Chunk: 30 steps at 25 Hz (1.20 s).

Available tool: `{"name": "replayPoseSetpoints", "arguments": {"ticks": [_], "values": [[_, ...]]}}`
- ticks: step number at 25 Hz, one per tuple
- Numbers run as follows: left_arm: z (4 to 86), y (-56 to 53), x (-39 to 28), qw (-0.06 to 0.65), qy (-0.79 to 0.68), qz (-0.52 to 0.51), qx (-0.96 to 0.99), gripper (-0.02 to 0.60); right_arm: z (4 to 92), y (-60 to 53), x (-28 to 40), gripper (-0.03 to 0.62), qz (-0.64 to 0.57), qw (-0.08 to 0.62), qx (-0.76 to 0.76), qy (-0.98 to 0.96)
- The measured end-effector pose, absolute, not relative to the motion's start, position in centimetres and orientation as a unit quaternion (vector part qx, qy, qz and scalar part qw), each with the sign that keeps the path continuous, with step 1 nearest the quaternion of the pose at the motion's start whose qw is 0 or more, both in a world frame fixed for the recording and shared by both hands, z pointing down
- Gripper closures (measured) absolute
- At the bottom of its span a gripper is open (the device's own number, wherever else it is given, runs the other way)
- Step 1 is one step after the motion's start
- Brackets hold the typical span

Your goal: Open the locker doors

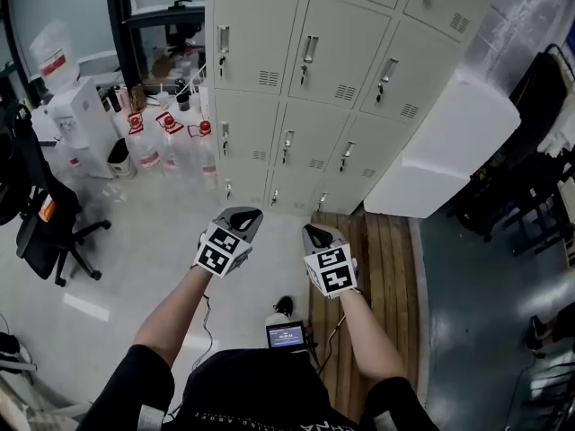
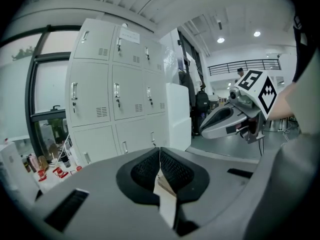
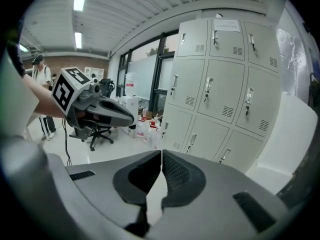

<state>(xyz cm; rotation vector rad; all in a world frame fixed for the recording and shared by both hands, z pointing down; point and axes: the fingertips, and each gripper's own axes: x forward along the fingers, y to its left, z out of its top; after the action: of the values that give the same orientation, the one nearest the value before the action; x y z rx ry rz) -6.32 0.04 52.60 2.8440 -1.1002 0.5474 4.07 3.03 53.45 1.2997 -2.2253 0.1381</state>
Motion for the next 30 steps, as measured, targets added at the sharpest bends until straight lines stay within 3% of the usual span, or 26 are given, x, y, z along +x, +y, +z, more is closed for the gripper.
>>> {"name": "replayPoseSetpoints", "arguments": {"ticks": [14,30], "values": [[50.6,-20.5,-0.8,0.025,-0.406,0.185,0.895,0.561,51.5,-19.4,11.5,0.562,0.054,0.258,0.454,-0.851],[52.0,-33.7,-2.8,0.046,-0.362,0.169,0.916,0.561,52.3,-30.3,8.8,0.562,0.080,0.251,0.508,-0.820]]}}
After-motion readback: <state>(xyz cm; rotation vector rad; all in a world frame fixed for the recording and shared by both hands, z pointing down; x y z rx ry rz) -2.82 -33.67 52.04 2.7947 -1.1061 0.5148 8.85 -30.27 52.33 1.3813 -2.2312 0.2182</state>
